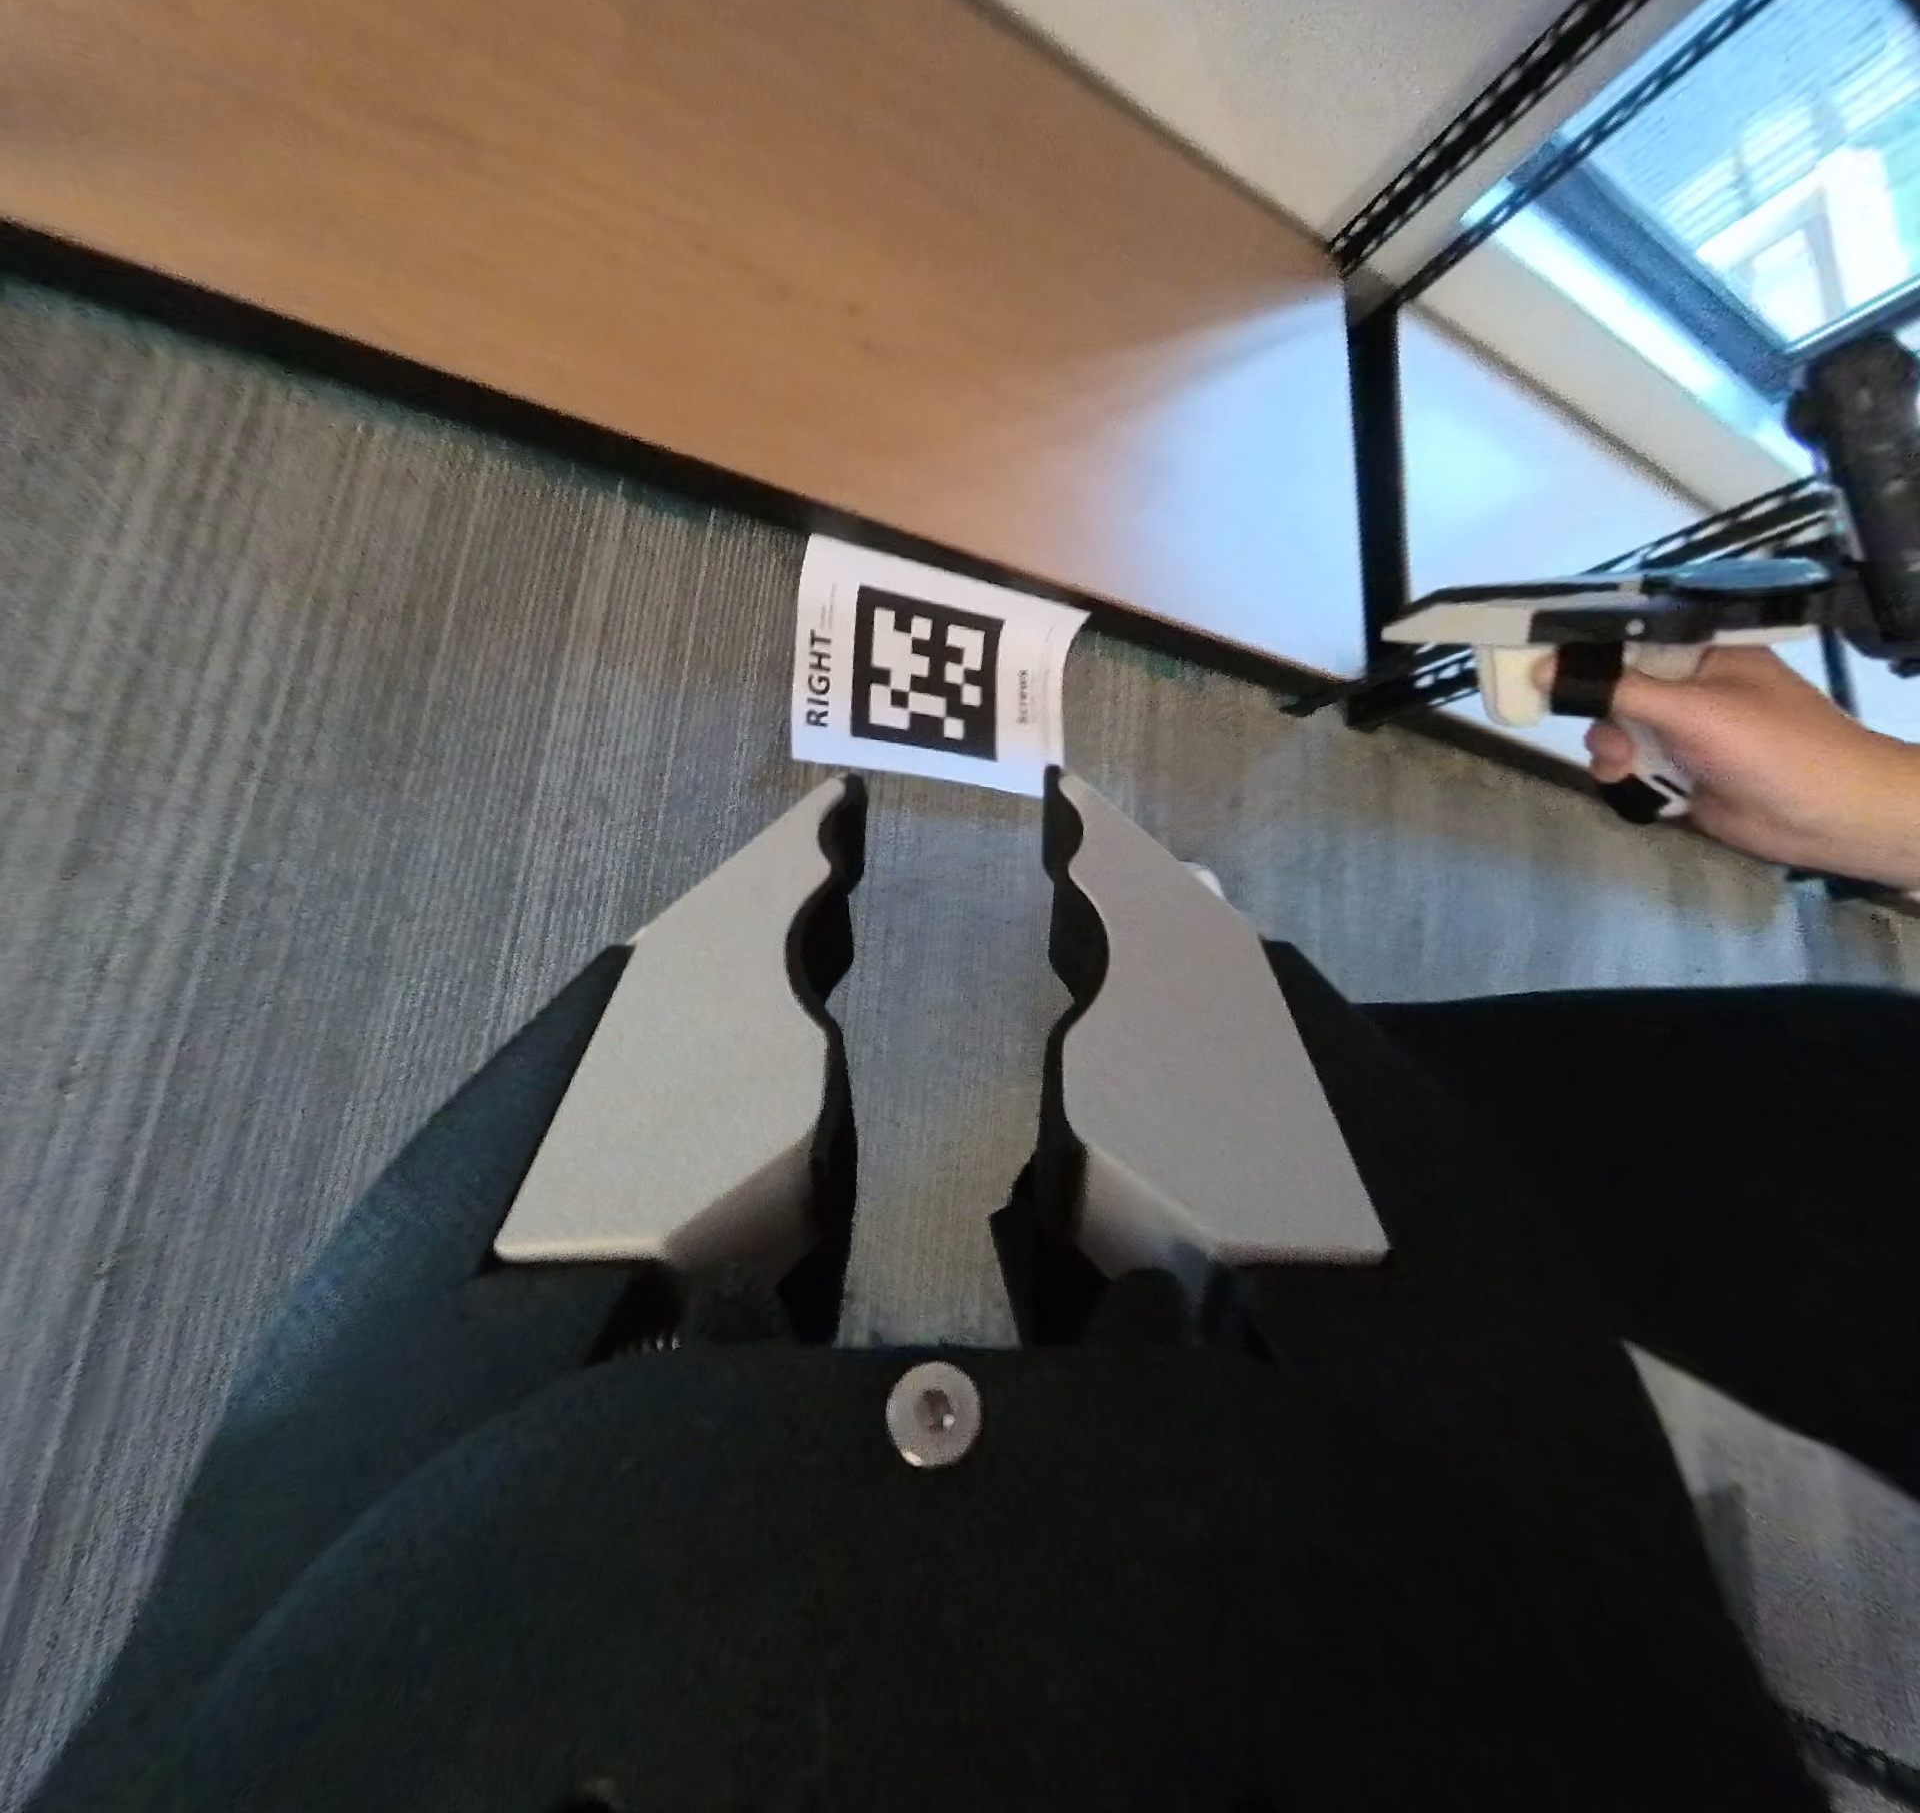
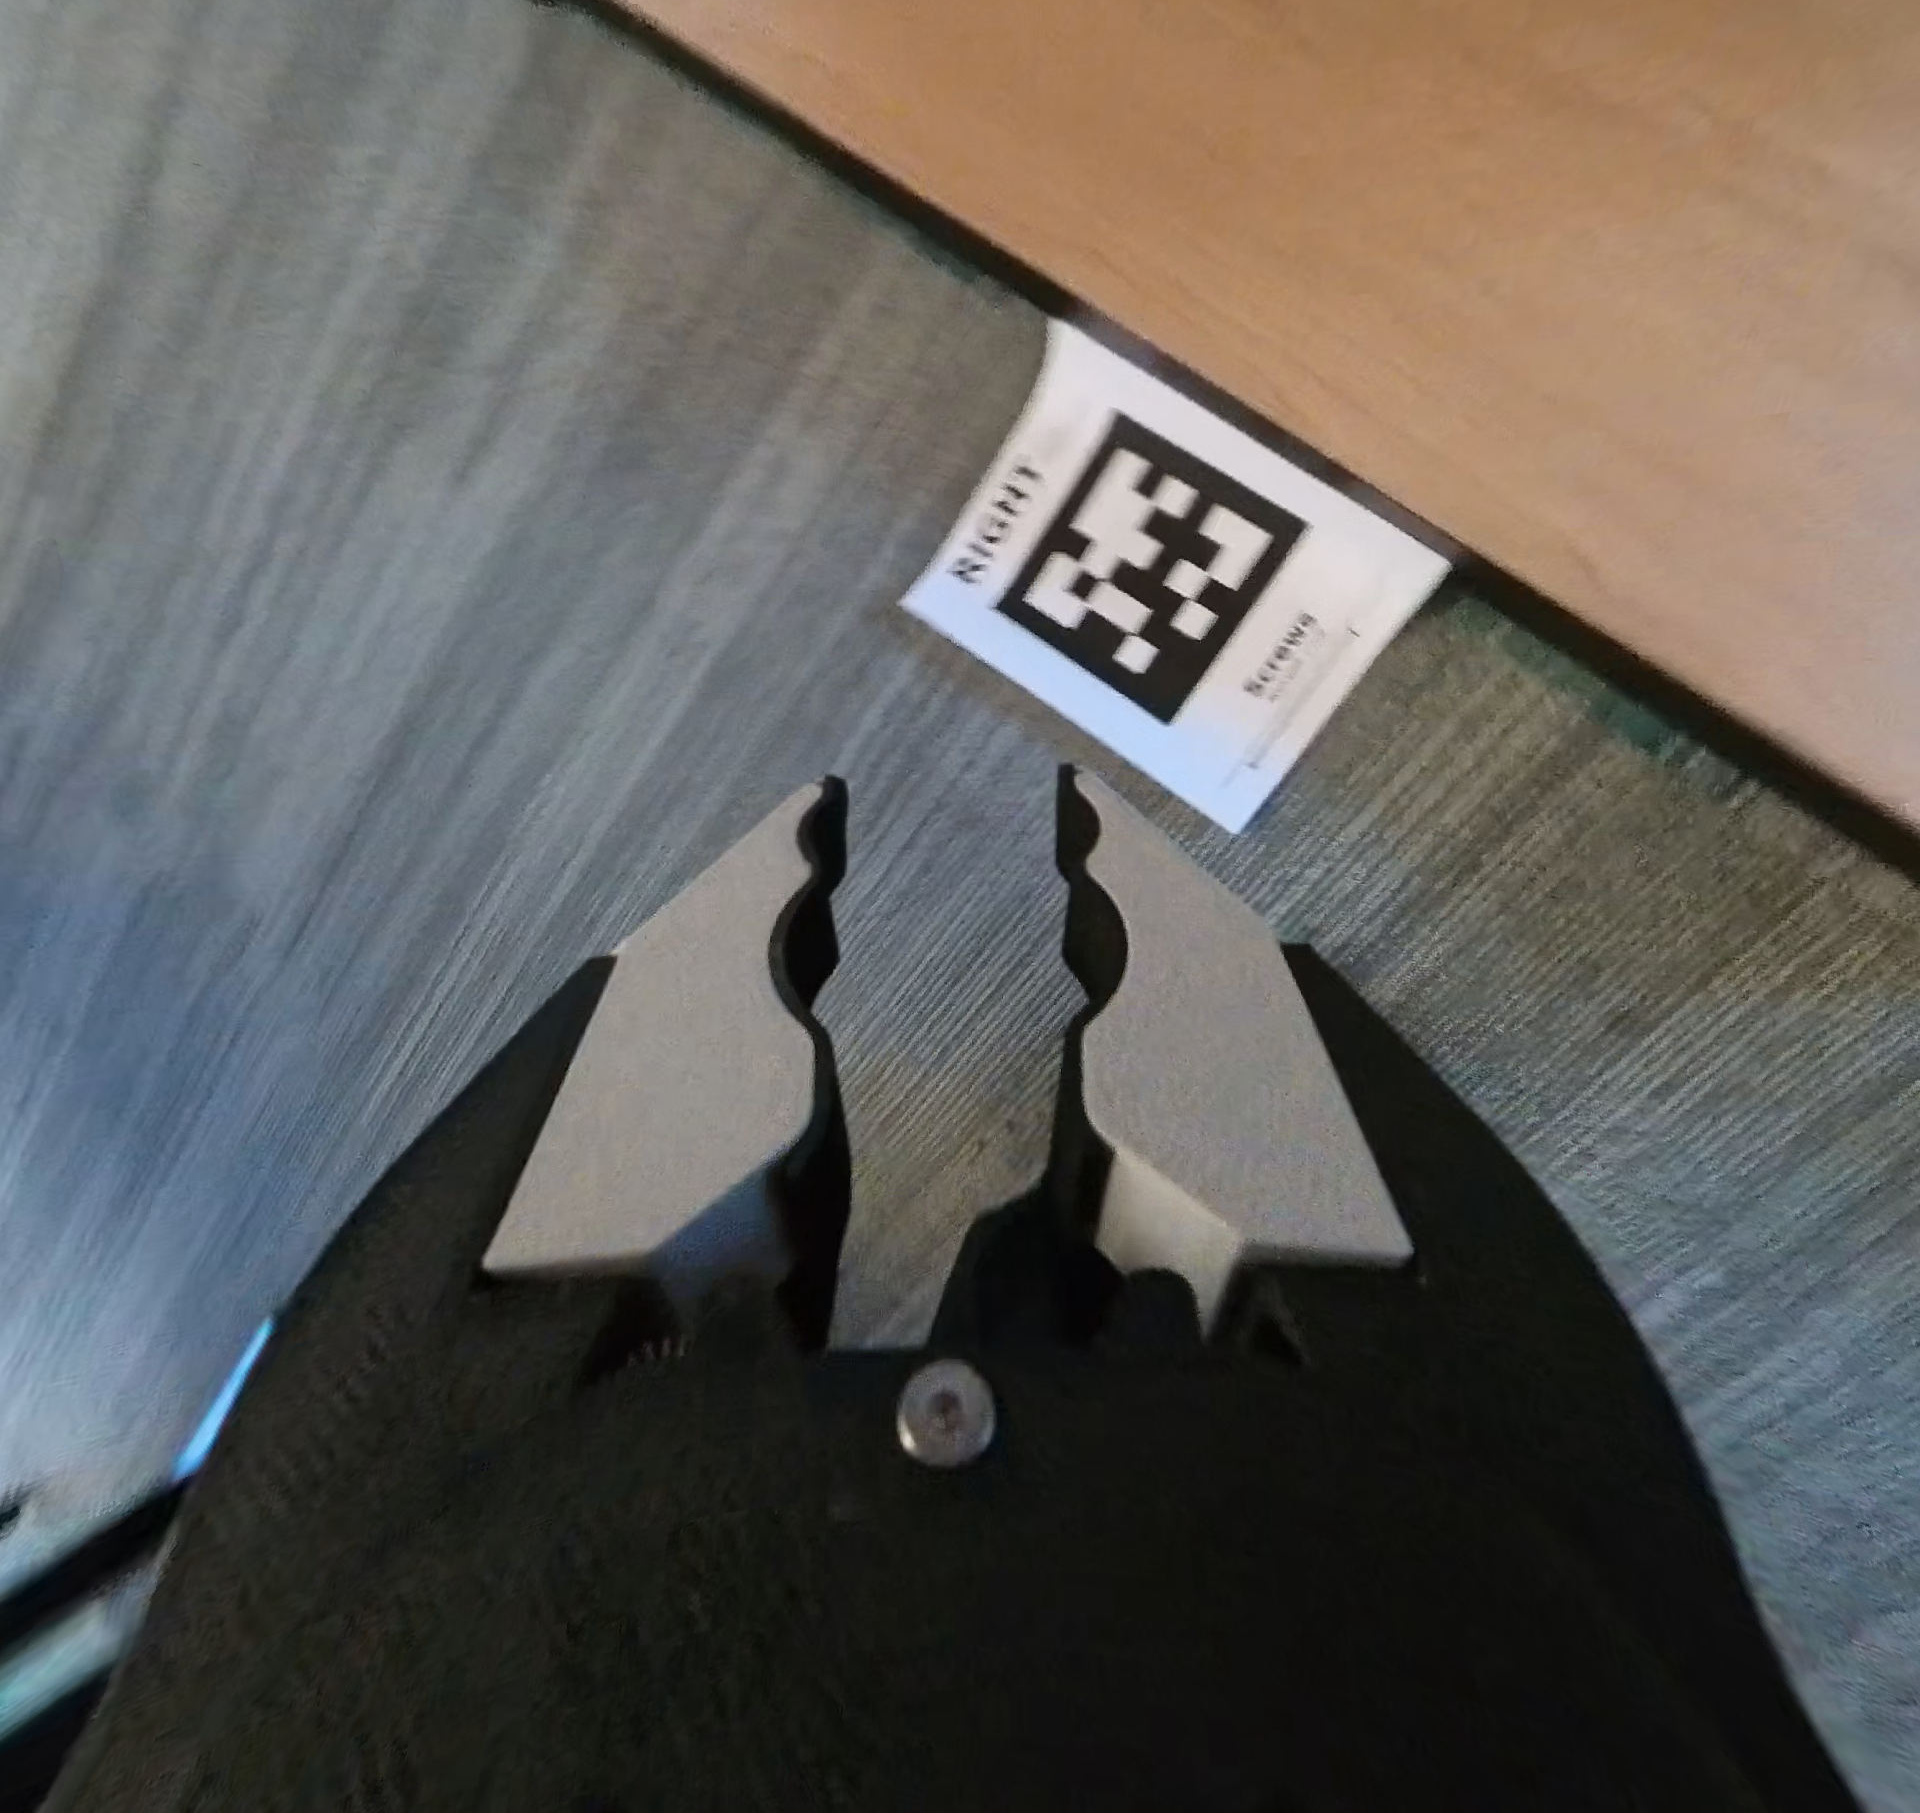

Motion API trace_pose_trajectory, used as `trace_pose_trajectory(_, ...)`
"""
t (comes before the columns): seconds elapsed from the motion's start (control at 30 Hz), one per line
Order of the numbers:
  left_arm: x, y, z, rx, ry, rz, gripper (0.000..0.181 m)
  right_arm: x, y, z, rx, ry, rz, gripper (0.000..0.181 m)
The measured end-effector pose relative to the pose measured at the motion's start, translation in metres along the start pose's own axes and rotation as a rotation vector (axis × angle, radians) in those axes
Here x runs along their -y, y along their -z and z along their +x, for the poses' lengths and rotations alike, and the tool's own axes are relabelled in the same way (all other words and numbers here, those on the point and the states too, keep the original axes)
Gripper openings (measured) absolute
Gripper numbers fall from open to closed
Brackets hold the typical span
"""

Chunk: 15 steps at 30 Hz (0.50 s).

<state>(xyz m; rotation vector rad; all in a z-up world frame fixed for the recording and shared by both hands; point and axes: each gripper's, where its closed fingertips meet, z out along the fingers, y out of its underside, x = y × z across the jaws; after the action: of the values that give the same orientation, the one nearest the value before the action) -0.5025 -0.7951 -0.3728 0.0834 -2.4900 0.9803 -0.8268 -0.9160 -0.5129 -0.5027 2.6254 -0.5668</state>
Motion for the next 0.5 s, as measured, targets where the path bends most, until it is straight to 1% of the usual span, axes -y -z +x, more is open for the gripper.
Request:
trace_pose_trajectory(0.03,-0.02,-0.029,-0.012,-0.001,-0.006,-0.007,0.032,-0.009,-0.031,0.024,-0.031,-0.049,0.026,0.039)
trace_pose_trajectory(0.1,-0.057,-0.085,-0.034,0.006,-0.032,-0.024,0.033,-0.019,-0.087,0.071,-0.104,-0.083,0.101,0.04)
trace_pose_trajectory(0.2,-0.088,-0.157,-0.055,-0.014,-0.059,0.012,0.031,-0.033,-0.165,0.139,-0.193,-0.087,0.197,0.04)
trace_pose_trajectory(0.27,-0.103,-0.195,-0.069,-0.027,-0.067,0.041,0.03,-0.037,-0.209,0.181,-0.227,-0.126,0.254,0.042)
trace_pose_trajectory(0.33,-0.112,-0.222,-0.082,-0.043,-0.07,0.071,0.03,-0.037,-0.243,0.217,-0.243,-0.158,0.312,0.041)
trace_pose_trajectory(0.4,-0.12,-0.241,-0.093,-0.065,-0.1,0.082,0.03,-0.041,-0.272,0.243,-0.235,-0.149,0.324,0.04)
trace_pose_trajectory(0.5,-0.128,-0.256,-0.104,-0.091,-0.174,0.073,0.029,-0.049,-0.307,0.259,-0.155,-0.104,0.308,0.036)
